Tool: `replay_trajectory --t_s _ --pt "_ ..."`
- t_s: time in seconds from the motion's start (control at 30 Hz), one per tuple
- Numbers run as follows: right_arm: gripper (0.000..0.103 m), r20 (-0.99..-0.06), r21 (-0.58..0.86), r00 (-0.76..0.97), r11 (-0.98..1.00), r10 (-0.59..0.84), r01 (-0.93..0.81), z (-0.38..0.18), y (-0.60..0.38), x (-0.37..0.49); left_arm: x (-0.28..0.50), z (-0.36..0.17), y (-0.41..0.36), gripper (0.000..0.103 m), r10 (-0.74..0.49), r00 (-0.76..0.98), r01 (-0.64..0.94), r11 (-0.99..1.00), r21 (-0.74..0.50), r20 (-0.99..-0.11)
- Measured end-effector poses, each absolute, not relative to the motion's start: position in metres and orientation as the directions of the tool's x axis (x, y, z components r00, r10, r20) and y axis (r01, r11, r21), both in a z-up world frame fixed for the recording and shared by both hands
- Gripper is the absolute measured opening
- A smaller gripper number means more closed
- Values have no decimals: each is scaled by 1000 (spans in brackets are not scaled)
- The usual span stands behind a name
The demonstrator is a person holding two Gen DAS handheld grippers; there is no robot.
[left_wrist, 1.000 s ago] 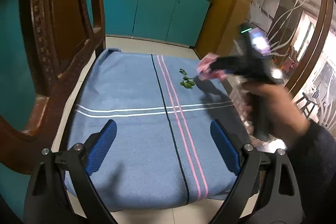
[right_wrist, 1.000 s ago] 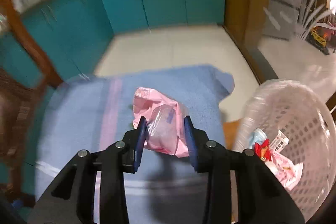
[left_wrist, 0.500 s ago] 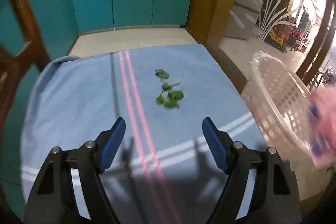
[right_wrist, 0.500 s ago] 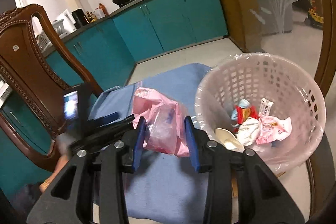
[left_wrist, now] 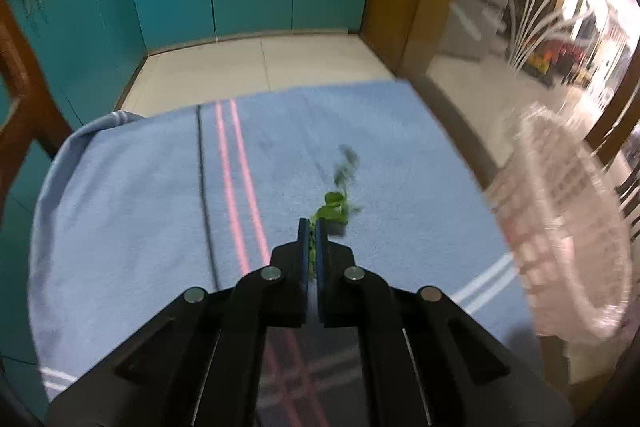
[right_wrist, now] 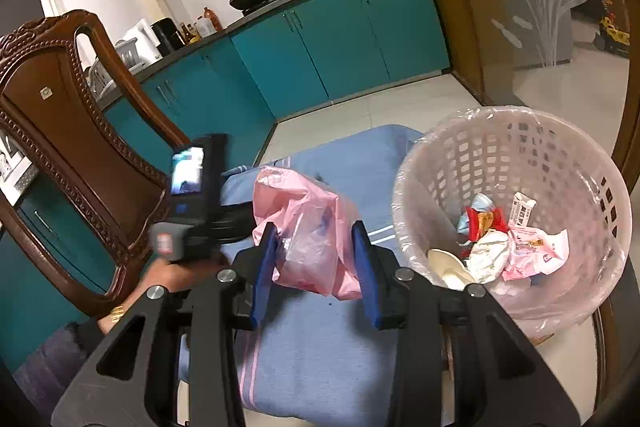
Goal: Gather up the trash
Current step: 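Grasp the green leaves with the left gripper while the right gripper lifts the pink bag, then drop the pink bag into the wastebasket with the right gripper while the left holds the leaves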
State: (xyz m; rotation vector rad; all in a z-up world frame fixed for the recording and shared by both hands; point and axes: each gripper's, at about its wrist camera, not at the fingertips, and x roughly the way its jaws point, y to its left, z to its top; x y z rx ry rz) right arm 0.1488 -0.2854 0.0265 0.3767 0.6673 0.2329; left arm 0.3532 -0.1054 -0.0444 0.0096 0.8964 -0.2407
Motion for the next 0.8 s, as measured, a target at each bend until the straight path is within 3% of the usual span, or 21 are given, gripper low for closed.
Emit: replay_trajectory --t_s 0.23,0.43,0.8 --pt "38 -568 392 736 907 368 -151 24 -261 147 228 26 -56 4 -228 700 246 967 -72 -676" --pt "38 -599 349 703 915 384 -203 16 -230 144 148 42 -18 4 -196 735 164 980 -111 -649" --pt "38 -636 260 689 938 347 -232 5 -202 137 154 14 -3 4 -149 754 75 987 -142 -640"
